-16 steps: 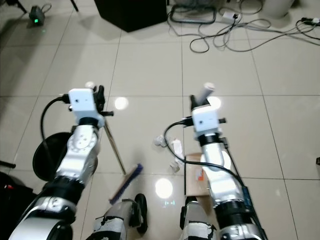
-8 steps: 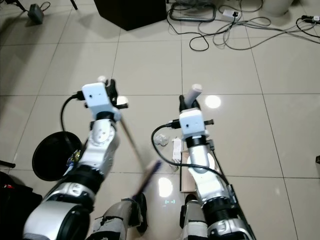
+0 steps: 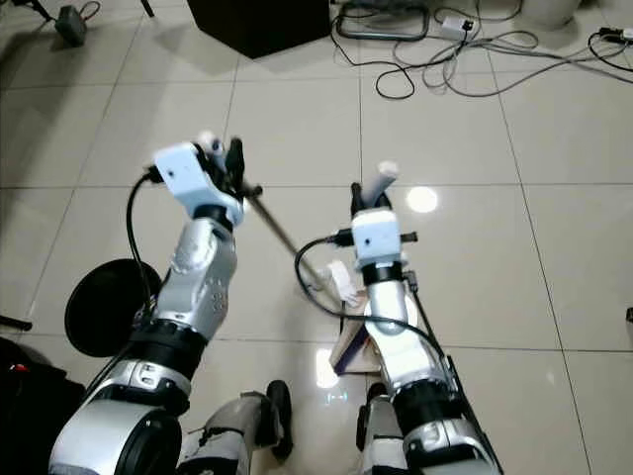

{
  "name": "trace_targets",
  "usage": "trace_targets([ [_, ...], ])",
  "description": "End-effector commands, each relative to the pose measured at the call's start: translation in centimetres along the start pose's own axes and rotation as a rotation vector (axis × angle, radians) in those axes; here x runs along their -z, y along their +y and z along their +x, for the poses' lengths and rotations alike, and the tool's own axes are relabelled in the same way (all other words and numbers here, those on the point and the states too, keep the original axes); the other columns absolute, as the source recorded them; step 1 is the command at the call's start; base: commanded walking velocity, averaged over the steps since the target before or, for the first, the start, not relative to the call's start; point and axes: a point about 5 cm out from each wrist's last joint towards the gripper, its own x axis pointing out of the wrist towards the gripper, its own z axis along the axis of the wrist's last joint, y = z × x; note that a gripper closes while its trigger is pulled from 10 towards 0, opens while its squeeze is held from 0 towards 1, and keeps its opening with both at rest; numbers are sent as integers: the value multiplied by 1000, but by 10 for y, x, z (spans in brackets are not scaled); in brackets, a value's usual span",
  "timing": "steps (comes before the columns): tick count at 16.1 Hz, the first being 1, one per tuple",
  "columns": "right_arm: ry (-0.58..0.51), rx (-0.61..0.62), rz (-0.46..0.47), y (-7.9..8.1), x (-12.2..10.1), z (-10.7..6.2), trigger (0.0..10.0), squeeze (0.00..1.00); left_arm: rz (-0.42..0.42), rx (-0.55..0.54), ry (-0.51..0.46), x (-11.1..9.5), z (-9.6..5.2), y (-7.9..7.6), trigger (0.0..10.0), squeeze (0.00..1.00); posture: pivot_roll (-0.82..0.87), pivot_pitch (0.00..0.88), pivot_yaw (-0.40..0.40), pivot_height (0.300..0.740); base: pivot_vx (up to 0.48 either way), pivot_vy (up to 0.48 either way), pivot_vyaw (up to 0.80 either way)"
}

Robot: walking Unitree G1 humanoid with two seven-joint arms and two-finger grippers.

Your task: Sweep floor

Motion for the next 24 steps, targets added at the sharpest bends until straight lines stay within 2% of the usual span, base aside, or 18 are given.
trace_targets([
  [1,6,12,25,0,1,1,10000,0,-218,39,60,20,-19,-46,10000,0,70,281,137,740,0,0,0],
  [3,-6,26,25,-7,-1,6,10000,0,-201,83,4,-1,-8,-43,10000,0,67,258,130,740,0,0,0],
  [5,-22,34,34,-11,-4,8,10000,0,-125,194,-40,-21,3,-38,10000,0,61,220,126,740,0,0,0],
  [8,-30,76,60,-20,-4,7,10000,0,-54,261,-105,-53,14,-22,10000,0,61,182,126,740,0,0,0],
  [10,-49,105,79,-27,-8,7,10000,0,-29,239,-166,-85,27,-2,10000,0,58,152,124,740,0,0,0],
  [11,-52,106,78,-28,-8,7,10000,0,-35,222,-170,-90,29,3,10000,0,57,145,123,740,0,0,0],
  [12,-62,108,80,-31,-10,5,10000,0,-19,196,-192,-105,34,12,10000,0,57,132,123,740,0,0,0],
  [13,-78,111,82,-35,-14,2,10000,0,13,168,-233,-126,40,23,10000,0,56,124,121,740,0,0,0],
  [15,-113,111,86,-42,-24,1,10000,0,157,167,-255,-145,43,39,10000,0,50,101,122,740,0,0,0],
  [16,-148,101,102,-45,-33,1,10000,0,244,148,-245,-145,42,48,10000,0,45,93,124,740,0,0,0],
  [17,-158,94,110,-46,-36,1,10000,0,265,143,-240,-144,42,50,10000,0,43,90,125,740,0,0,0],
  [20,-205,84,169,-66,-74,0,10000,0,324,74,-143,-118,20,76,10000,0,9,75,129,740,0,0,0],
  [22,-189,95,206,-75,-86,2,10000,0,392,93,-110,-108,8,81,10000,0,2,70,124,740,0,0,0],
  [24,-138,98,343,-84,-103,8,10000,0,438,85,-21,-91,-11,91,10000,0,-5,65,120,740,0,0,0],
])
